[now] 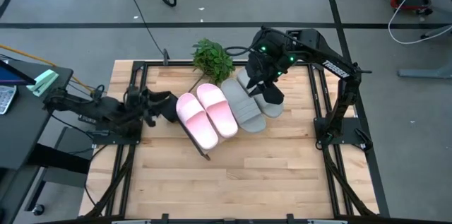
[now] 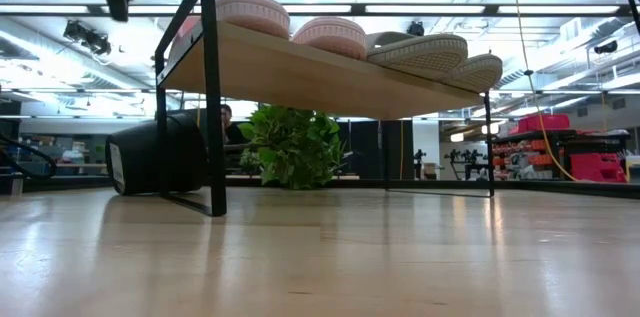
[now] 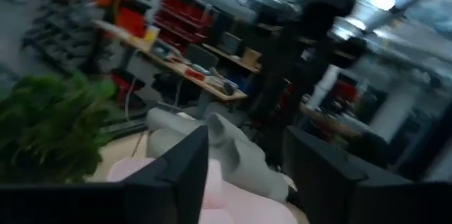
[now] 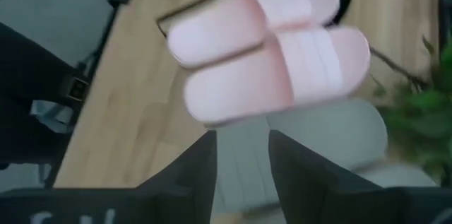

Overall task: Pick and place slides into the shelf
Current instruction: Return to Home Position

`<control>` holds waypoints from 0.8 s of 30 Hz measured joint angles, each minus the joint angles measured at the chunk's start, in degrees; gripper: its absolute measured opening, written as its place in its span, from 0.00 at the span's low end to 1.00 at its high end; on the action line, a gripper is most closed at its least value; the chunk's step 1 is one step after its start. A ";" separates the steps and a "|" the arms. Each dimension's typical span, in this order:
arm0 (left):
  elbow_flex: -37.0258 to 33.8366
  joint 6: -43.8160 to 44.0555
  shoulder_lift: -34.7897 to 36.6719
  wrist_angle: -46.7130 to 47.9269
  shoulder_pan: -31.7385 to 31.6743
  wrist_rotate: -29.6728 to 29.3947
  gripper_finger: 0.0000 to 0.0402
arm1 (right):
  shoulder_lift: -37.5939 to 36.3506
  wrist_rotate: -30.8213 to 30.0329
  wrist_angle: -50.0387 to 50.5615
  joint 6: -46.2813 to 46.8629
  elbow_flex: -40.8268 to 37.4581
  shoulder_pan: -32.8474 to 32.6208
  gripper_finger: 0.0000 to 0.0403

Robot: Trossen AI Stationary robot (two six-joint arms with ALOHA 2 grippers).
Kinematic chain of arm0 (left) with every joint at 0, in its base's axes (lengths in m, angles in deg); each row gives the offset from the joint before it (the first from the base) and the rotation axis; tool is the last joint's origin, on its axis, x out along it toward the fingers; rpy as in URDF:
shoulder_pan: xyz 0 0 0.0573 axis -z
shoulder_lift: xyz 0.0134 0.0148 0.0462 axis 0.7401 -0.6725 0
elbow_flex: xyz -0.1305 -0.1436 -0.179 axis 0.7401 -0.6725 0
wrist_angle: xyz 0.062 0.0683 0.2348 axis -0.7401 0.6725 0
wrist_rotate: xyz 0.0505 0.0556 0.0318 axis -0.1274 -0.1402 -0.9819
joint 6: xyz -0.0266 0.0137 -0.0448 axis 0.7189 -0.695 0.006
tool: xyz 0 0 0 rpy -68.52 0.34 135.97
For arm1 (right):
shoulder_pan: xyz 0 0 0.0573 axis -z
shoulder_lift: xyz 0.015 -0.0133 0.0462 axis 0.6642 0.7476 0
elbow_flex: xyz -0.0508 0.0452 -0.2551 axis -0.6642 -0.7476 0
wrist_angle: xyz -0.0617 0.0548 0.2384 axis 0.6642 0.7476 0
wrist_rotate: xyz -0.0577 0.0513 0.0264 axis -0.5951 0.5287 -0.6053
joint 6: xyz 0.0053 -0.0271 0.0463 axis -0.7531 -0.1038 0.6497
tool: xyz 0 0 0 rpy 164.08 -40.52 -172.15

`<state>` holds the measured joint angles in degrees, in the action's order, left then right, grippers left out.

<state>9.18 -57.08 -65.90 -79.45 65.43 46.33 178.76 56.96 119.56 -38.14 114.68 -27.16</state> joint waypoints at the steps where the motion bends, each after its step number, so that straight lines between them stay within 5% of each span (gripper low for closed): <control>1: 0.40 -1.93 0.00 0.08 0.00 1.14 0.45 | 0.00 -0.88 0.75 0.38 -0.02 0.00 0.32; 7: 6.13 -9.15 -0.07 5.07 0.02 7.88 0.19 | -1.40 -3.79 2.38 4.82 -0.09 0.05 0.15; 11: 13.67 -7.62 -1.18 17.28 -0.02 10.59 0.02 | -3.32 -5.17 2.37 8.84 -0.09 0.03 0.02; 19: 33.86 -8.96 -12.61 41.86 -0.02 18.20 0.01 | -11.12 -14.74 2.23 19.63 -1.80 -0.80 0.01; 24: 43.87 -15.61 -18.39 51.83 -0.08 18.69 0.02 | -21.06 -22.33 2.34 30.25 -14.93 -5.48 0.01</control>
<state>53.05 -72.69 -84.29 -27.62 65.36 65.01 157.69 34.62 121.91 -7.89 99.75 -32.64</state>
